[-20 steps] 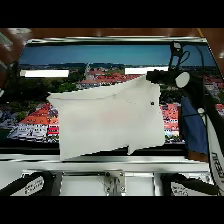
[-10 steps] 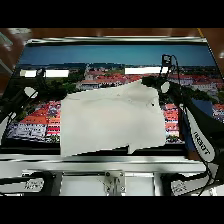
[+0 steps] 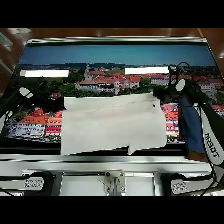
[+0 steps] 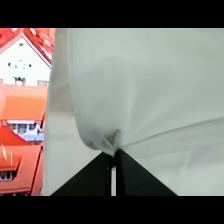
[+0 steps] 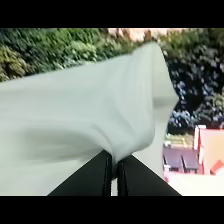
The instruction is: Fold the shirts.
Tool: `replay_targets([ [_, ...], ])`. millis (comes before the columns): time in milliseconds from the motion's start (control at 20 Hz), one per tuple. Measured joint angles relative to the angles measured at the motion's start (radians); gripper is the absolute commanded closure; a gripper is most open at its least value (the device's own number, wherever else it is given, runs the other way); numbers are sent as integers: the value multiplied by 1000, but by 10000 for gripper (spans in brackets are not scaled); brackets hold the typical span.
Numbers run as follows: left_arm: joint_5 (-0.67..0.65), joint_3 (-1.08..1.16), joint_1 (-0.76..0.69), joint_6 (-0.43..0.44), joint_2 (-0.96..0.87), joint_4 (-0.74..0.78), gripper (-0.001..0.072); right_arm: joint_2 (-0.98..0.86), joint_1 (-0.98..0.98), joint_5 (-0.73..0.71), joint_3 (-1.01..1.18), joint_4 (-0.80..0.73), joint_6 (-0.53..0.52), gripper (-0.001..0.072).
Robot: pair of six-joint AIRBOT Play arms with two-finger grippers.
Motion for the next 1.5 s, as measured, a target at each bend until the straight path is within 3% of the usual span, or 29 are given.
replay_targets([
  [200, -71, 1, -40, -33, -46, 9, 662, -42, -13, 113, -2, 36, 1, 634],
  [250, -73, 2, -43, -51, -52, 18, 625, -48, -13, 130, -2, 46, 2, 594],
  [300, -77, 5, -44, -72, -56, 27, 426, -52, -13, 146, -2, 53, 2, 443],
  [350, -86, 11, -40, -91, -59, 38, 152, -51, -15, 159, -2, 58, 2, 231],
  [400, -101, 21, -31, -111, -60, 49, 101, -45, -21, 177, -2, 61, 2, 193],
  [550, -204, 74, 21, -127, -52, 68, 101, 13, -52, 243, -1, 43, -9, 192],
  [750, -402, 103, 124, -72, 25, 94, 98, 128, -175, 439, -7, -56, -32, 193],
  [800, -436, 79, 148, -58, 58, 101, 31, 154, -227, 502, -22, -64, -45, 193],
  [900, -474, -23, 193, -35, 133, 114, -1, 207, -340, 586, -81, -26, -64, 193],
  [1200, -419, -429, 239, 24, 289, 109, -1, 316, -526, 621, -314, 216, -146, 192],
  [1500, -303, -593, 241, 45, 315, 35, 0, 337, -556, 584, -386, 308, -169, 193],
])
